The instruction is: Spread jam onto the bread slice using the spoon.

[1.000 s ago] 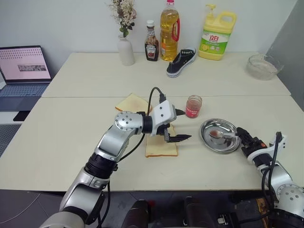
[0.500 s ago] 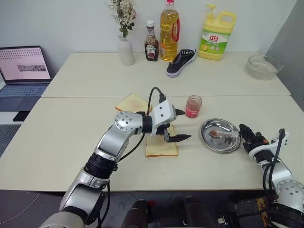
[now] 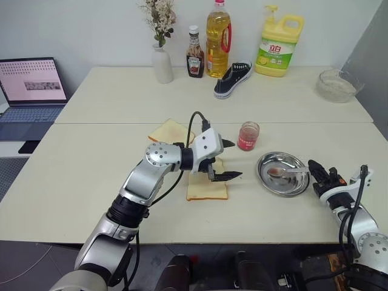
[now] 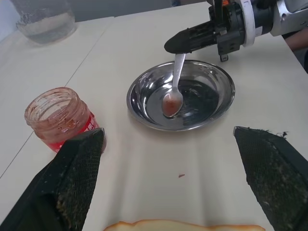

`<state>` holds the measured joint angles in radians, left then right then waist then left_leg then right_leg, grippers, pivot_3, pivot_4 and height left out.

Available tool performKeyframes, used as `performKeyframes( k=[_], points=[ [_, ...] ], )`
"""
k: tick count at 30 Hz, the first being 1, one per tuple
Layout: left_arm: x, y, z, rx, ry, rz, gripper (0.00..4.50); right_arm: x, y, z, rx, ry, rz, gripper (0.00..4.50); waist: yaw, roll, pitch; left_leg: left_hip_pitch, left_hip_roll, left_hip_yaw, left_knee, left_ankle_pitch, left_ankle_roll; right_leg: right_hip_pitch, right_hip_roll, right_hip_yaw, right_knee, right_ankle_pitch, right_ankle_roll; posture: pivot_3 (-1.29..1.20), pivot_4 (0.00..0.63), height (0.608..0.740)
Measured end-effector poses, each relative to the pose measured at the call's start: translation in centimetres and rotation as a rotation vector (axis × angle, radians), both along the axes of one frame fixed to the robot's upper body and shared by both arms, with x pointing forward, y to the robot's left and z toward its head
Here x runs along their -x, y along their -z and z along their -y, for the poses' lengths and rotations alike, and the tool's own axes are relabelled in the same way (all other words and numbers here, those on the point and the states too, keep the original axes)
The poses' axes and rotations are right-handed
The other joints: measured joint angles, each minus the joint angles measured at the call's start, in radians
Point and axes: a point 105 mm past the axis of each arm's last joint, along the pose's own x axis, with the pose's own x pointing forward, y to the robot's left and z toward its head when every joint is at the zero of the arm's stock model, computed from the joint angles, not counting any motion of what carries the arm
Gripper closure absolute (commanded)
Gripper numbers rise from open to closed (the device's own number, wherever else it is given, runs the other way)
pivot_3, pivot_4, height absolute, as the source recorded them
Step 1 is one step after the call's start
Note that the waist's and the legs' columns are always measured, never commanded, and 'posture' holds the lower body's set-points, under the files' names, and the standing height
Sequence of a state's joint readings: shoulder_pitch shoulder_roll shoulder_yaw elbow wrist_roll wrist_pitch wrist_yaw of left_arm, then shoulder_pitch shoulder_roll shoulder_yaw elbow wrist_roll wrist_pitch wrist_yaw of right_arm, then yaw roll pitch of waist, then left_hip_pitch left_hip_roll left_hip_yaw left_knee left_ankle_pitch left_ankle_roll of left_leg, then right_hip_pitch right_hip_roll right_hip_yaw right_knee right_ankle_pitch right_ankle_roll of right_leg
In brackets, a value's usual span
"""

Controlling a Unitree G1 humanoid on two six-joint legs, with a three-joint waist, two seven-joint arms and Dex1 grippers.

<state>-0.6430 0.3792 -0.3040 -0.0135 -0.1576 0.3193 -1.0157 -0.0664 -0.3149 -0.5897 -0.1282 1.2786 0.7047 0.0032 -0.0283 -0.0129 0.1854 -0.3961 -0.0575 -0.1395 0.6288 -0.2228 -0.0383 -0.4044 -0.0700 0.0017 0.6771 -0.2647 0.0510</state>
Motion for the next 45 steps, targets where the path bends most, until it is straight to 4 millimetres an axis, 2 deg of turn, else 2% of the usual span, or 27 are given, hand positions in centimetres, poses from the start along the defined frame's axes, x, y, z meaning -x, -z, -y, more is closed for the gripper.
performKeyframes(
  k=[2,7,10,12,15,17,20,27,32,38,45],
  points=[
    [-0.6,0.1,-0.9,-0.012,-0.025,-0.004,0.0,-0.3,-1.9,-0.1,0.062,-0.015,0.027,4.47,-0.005,0.0,0.0,0.0,0.0,0.002,0.0,0.0,0.0,-0.001,0.0,0.002,0.0,0.0,0.0,0.0,0.15,0.74],
    [-1.2,-0.3,-2.6,-0.04,-0.038,0.029,0.0,-1.4,-8.5,-1.0,0.166,-0.073,0.152,4.47,-0.003,0.0,0.001,0.001,0.0,0.004,-0.001,0.0,0.0,-0.001,0.001,0.003,0.0,0.0,0.0,0.0,0.15,0.74],
    [-1.6,-0.5,-3.4,-0.035,-0.055,0.046,0.0,-1.7,-11.6,-1.4,0.224,-0.105,0.208,4.47,-0.001,-0.001,0.001,0.0,0.001,0.003,-0.001,0.0,0.0,-0.001,0.0,0.003,-0.002,0.001,0.002,0.0,0.15,0.74],
    [-2.3,-0.8,-3.8,-0.02,-0.082,0.059,0.0,-2.5,-13.9,-2.7,0.299,-0.158,0.24,4.47,-0.003,0.0,0.002,-0.001,0.0,0.006,0.0,0.0,0.0,-0.002,0.0,0.006,-0.003,0.002,0.004,0.0,0.15,0.74],
    [-3.0,-2.3,-3.5,0.016,-0.093,0.119,0.0,-3.5,-18.4,-4.9,0.409,-0.213,0.35,4.47,-0.004,0.0,0.002,-0.001,0.0,0.006,0.0,0.0,0.0,-0.001,0.0,0.006,-0.005,0.003,0.005,0.0,0.15,0.74],
    [-3.3,-2.8,-3.4,0.042,-0.111,0.132,0.0,-4.3,-19.4,-6.2,0.447,-0.25,0.376,4.47,-0.003,0.0,0.002,-0.001,0.0,0.006,-0.001,0.0,0.0,-0.001,0.0,0.005,-0.005,0.003,0.005,0.0,0.15,0.74],
    [-3.6,-2.9,-3.3,0.075,-0.139,0.118,0.0,-5.9,-18.9,-7.3,0.496,-0.287,0.347,4.47,-0.003,-0.001,0.002,-0.003,0.0,0.005,-0.001,0.0,0.0,-0.002,0.0,0.005,-0.006,0.004,0.003,0.0,0.15,0.74],
    [-3.4,-2.7,-2.6,0.115,-0.167,0.115,0.0,-8.7,-15.6,-8.9,0.677,-0.358,0.265,4.47,-0.003,0.0,0.002,-0.004,0.0,0.006,-0.001,0.0,0.001,-0.002,-0.001,0.006,-0.013,0.008,0.003,0.0,0.15,0.74],
    [-3.0,-2.1,-2.7,0.118,-0.189,0.106,0.0,-9.5,-14.9,-9.5,0.764,-0.385,0.273,4.47,-0.003,-0.001,0.002,-0.004,0.0,0.007,-0.001,-0.001,0.001,-0.002,-0.001,0.007,-0.014,0.009,0.004,0.0,0.15,0.74],
    [-3.0,-2.6,-2.7,0.124,-0.2,0.124,0.0,-10.0,-14.5,-10.1,0.817,-0.404,0.291,4.47,-0.003,0.0,0.002,-0.004,0.0,0.007,-0.001,-0.001,0.001,-0.002,-0.001,0.007,-0.014,0.009,0.004,0.0,0.15,0.74],
    [-3.1,-2.7,-3.0,0.123,-0.221,0.134,0.0,-10.2,-13.0,-12.3,0.905,-0.473,0.306,4.47,-0.004,0.0,0.002,-0.004,0.0,0.007,-0.001,-0.001,0.001,-0.002,-0.001,0.007,-0.013,0.009,0.004,0.0,0.15,0.74]
  ],
)
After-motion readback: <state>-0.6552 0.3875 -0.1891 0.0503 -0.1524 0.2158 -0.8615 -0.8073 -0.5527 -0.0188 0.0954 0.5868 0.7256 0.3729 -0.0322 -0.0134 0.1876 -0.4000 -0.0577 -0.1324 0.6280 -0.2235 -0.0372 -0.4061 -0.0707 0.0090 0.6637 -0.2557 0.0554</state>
